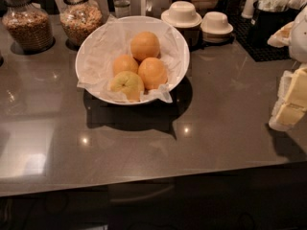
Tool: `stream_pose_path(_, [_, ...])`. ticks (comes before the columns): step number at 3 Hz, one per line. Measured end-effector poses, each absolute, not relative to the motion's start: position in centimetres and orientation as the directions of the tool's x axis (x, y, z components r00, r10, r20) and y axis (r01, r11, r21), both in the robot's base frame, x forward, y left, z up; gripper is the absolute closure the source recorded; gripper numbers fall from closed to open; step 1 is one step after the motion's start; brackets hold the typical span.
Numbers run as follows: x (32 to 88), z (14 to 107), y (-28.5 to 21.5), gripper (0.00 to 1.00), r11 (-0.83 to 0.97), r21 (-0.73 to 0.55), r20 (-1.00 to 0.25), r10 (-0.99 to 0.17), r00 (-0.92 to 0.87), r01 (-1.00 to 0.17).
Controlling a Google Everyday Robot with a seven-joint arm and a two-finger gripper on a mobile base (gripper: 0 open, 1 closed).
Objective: Pick orange from white bowl
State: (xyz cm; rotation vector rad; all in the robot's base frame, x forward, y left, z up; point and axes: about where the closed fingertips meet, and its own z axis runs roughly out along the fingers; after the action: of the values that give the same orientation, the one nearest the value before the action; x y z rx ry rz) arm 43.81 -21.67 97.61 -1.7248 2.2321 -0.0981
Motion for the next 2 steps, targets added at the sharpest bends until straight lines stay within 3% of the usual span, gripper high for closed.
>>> stream_pose_path(2, [44.32, 97.83, -20.78, 0.0, 0.248, -0.256, -0.229, -0.955, -0.191, -0.934])
